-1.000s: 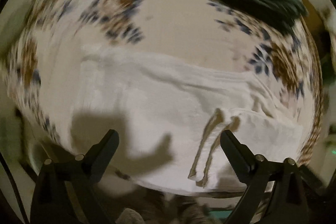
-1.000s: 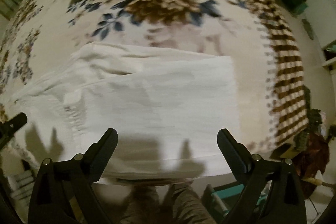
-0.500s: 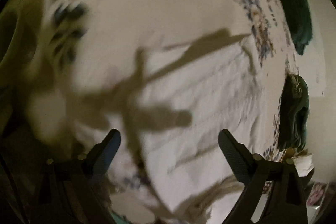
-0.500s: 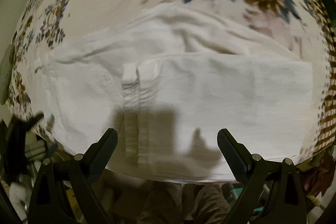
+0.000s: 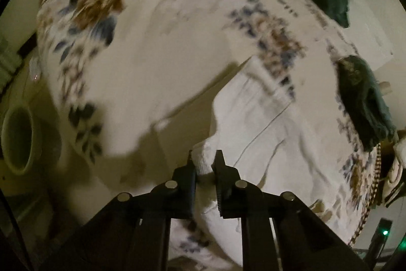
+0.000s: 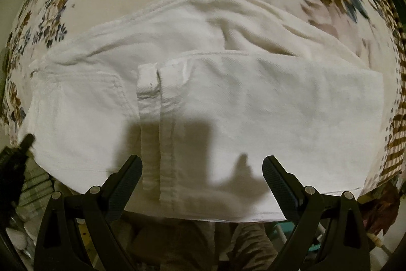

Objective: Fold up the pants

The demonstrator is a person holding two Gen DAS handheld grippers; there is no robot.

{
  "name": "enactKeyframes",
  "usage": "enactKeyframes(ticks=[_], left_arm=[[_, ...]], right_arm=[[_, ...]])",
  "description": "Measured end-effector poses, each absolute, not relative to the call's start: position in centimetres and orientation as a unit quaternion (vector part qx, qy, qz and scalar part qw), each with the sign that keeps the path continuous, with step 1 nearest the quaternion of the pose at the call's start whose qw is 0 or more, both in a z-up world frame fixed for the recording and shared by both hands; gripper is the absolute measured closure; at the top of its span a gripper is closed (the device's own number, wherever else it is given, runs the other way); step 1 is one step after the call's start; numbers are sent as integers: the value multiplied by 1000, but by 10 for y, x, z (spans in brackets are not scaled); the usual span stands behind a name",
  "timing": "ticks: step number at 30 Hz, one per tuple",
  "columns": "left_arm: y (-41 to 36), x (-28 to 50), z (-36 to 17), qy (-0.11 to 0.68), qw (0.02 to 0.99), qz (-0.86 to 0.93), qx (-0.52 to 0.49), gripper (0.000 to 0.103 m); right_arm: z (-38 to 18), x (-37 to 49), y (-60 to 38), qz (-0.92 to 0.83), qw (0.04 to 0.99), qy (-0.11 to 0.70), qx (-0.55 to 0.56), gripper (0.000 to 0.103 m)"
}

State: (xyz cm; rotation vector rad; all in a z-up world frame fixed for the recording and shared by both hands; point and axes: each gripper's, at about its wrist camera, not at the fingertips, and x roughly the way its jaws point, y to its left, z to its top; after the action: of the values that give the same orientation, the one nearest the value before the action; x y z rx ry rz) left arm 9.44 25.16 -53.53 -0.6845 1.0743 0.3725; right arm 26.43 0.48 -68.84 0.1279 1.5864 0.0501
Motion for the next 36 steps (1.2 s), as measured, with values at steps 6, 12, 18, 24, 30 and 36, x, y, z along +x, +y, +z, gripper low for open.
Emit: enactKeyframes(ticks=[6, 12, 18, 24, 30, 36], left_arm=[[282, 124, -586, 531, 756, 169, -342, 92], [291, 104, -584, 512, 744, 152, -401, 50], [289, 94, -608, 523, 719, 165, -426, 45], [282, 123, -607, 518, 741, 149, -400, 41], [270, 135, -588, 509, 778, 147, -338, 83], [234, 117, -500, 457, 827, 97, -312, 86]], right_arm=[[-689, 262, -3, 21, 697, 713, 75, 5], [-687, 264, -13, 26, 695, 713, 87, 5], [-689, 262, -24, 19, 687, 719, 108, 5], [-693, 258, -29, 20, 686, 720, 106, 5], [-693, 249, -38, 16, 683, 720, 122, 5], [-682, 243, -58, 15, 693, 709, 127, 5]])
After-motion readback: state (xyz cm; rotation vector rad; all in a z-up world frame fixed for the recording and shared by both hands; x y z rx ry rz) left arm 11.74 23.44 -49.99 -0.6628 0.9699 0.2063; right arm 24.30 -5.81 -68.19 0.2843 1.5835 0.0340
